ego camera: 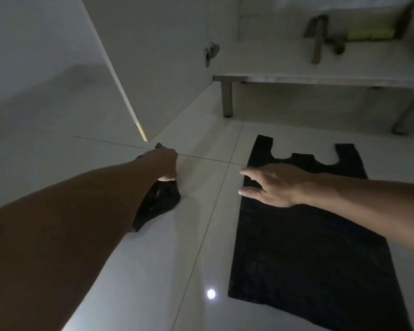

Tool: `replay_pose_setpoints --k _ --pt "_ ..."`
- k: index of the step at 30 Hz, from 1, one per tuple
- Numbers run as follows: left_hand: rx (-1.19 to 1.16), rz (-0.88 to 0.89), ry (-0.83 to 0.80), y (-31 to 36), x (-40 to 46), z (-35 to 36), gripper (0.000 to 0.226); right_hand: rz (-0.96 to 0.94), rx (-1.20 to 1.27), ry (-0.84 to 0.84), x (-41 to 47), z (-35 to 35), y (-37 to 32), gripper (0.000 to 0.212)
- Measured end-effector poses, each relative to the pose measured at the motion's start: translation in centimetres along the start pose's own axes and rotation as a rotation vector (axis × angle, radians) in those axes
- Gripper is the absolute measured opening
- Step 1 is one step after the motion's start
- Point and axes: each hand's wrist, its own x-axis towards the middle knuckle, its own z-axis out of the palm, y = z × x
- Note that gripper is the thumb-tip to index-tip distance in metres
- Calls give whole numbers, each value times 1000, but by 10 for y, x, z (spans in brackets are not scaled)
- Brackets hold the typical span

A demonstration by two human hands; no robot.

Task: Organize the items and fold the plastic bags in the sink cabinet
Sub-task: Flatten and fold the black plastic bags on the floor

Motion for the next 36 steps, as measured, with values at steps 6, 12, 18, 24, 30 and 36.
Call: replay_pose_setpoints --k 6,12,18,24,30,36 --pt "-248 -178 367 -61 3 34 49 -29 152 6 76 19 -62 70" --pt "-614 -252 64 -93 9 52 70 -18 389 4 120 69 -96 66" --pt "-713 -195 162 -95 16 54 25 75 604 45 143 78 -105 59" --pt "-1277 -261 -80 -89 16 30 17 94 879 199 154 68 -122 50" --pt "-1374 -234 -191 -75 14 22 21 226 955 408 161 56 -126 13" --pt "-1155 -377 69 -80 25 30 13 387 998 591 150 25 -90 23"
